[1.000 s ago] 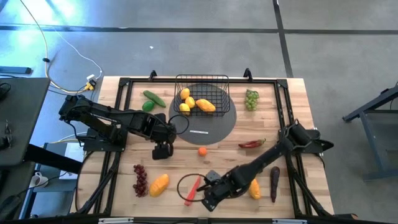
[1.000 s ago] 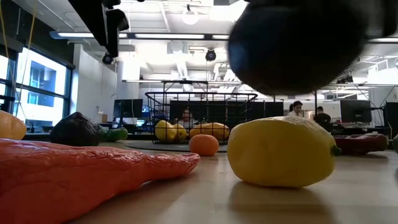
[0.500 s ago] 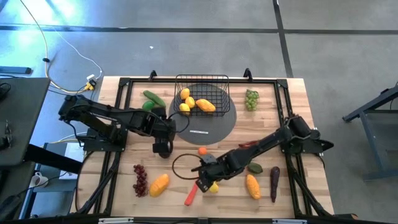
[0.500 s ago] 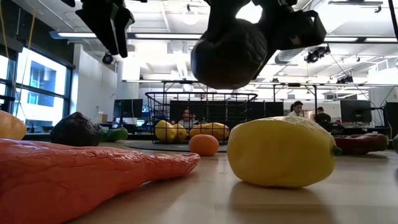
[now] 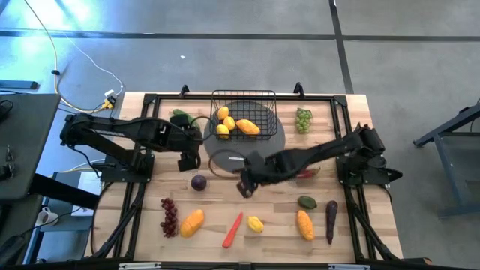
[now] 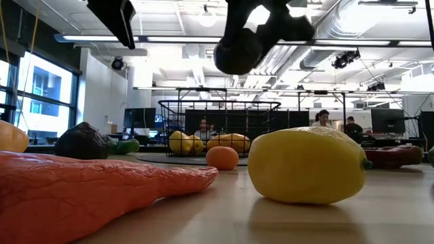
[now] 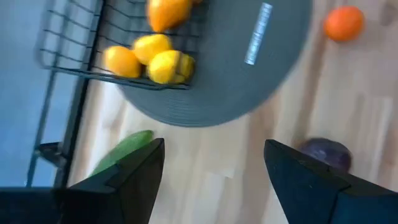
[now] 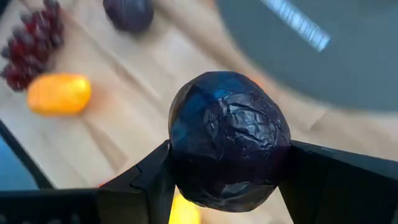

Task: Build produce basket
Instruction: Put the bottom black plum into the basket

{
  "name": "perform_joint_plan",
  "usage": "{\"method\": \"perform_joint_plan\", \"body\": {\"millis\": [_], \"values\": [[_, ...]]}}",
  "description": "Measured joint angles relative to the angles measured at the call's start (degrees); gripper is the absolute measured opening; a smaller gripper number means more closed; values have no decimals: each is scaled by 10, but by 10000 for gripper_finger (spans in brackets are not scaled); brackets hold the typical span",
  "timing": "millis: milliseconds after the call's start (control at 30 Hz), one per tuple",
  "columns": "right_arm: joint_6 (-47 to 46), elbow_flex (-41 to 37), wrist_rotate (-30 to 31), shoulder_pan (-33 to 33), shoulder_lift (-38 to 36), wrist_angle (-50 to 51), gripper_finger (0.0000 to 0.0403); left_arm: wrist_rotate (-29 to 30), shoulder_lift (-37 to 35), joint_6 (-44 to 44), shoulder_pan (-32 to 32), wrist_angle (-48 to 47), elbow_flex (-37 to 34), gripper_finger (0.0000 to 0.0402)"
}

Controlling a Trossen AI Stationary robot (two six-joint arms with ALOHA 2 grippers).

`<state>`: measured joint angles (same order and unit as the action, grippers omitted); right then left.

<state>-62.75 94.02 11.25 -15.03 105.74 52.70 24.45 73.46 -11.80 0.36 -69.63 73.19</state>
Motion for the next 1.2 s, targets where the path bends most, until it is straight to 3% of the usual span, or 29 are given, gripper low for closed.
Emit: {"method": "perform_joint_plan", "body": {"millis": [400, 833, 1200], "values": [[257, 0, 11, 158, -50, -54, 200, 20, -27, 8, 87, -13, 0, 266], [499, 0, -82, 319, -46, -160, 200, 3, -27, 15, 212, -10, 0, 266], [584, 0, -179, 391, 15, -214, 198, -78, -27, -16, 293, -9, 0, 266]]}}
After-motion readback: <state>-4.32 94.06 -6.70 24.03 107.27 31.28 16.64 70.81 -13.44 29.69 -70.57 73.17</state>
